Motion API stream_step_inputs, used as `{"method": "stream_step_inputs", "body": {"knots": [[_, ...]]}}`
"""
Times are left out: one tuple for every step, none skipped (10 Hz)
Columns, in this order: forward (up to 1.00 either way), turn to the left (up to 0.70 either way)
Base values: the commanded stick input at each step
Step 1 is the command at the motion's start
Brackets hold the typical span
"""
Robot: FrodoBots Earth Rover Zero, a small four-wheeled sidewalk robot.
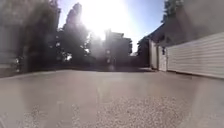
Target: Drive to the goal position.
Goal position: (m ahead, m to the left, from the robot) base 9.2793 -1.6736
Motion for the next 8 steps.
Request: {"method": "stream_step_inputs", "body": {"knots": [[0.7,0.0],[0.7,0.0],[0.7,0.0],[0.7,0.0],[0.7,0.0],[0.7,0.0],[0.7,0.0],[0.7,0.0]]}}
